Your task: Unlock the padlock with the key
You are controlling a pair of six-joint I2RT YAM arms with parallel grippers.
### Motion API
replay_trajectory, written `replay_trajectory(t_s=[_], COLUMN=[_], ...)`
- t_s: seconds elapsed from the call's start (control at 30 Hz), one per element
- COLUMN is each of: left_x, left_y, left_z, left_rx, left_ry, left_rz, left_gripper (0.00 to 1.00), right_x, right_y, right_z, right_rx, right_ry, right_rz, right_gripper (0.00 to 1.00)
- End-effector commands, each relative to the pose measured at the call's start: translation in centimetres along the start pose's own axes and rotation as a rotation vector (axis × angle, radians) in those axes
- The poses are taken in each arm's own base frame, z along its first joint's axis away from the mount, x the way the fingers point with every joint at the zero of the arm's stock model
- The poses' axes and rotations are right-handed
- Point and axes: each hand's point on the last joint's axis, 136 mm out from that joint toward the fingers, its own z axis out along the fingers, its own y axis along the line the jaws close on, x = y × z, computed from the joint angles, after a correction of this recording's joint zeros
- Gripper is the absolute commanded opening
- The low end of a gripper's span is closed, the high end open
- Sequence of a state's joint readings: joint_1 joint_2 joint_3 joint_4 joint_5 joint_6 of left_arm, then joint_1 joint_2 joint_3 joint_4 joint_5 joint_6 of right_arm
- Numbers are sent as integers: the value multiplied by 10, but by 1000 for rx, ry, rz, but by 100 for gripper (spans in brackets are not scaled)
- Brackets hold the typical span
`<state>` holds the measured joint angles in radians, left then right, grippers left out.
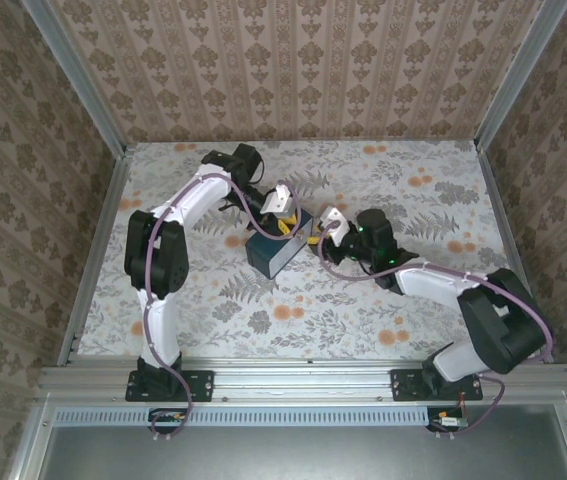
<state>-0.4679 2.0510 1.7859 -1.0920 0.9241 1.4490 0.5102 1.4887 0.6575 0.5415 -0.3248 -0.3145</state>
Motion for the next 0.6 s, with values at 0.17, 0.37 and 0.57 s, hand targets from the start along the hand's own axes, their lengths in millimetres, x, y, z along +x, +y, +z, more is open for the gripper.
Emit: replay_trajectory(t_s=[0.17,0.37,0.57], left_x=[-15,-15,-17], left_y=[-5,-5,-5], left_z=[-10,-10,-11], left_rx=[-4,-6,-8], left_ry=[-36,-39,-47], left_rz=[30,33,33], left_gripper=[13,13,13], right_x=[-25,-27,-23], right_y=[-5,-5,4], right_z=[13,8,9], right_rx=[141,167,132], right_ry=[-93,-93,-67], right_rz=[-316,-325,-341], right_gripper=[38,36,34])
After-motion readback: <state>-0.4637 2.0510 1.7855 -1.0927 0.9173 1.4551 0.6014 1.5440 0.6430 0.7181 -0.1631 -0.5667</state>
